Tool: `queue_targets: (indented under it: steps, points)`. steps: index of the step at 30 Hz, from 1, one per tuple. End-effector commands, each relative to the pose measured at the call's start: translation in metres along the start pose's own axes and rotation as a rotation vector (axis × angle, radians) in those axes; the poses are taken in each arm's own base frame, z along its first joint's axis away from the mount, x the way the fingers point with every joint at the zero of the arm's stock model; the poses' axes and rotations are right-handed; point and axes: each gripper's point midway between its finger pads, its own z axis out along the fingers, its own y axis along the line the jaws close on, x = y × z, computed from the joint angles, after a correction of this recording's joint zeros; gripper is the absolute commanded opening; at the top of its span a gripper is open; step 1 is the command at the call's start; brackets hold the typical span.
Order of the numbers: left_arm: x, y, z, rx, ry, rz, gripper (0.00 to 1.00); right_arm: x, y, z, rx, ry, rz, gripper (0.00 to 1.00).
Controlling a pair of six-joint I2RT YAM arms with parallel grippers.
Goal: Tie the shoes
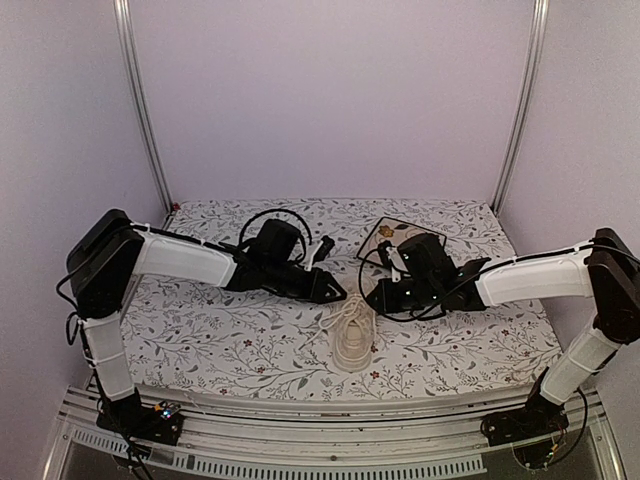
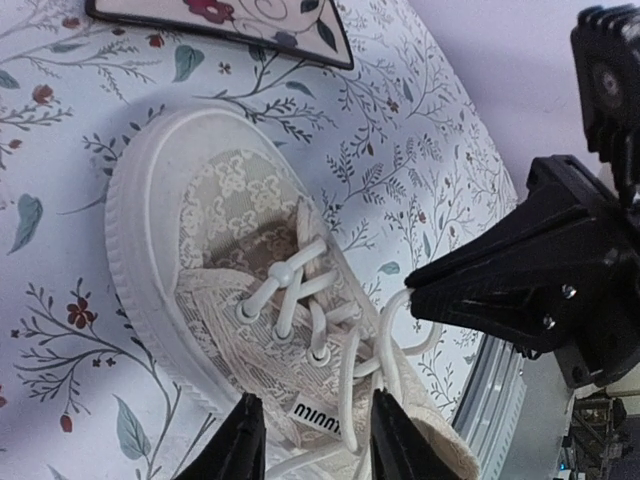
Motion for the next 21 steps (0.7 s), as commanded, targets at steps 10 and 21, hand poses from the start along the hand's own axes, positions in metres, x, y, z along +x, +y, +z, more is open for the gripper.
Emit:
queue_targets:
  steps: [10, 21]
  points:
    - [0.01, -0.006, 0.01, 0.087, 0.049, -0.002, 0.24, -0.007, 0.009, 0.006, -0.032, -0.012, -0.007, 0.02]
    - [0.023, -0.002, 0.022, 0.099, 0.082, -0.018, 0.16, -0.006, 0.007, 0.005, -0.03, -0.008, -0.004, 0.02]
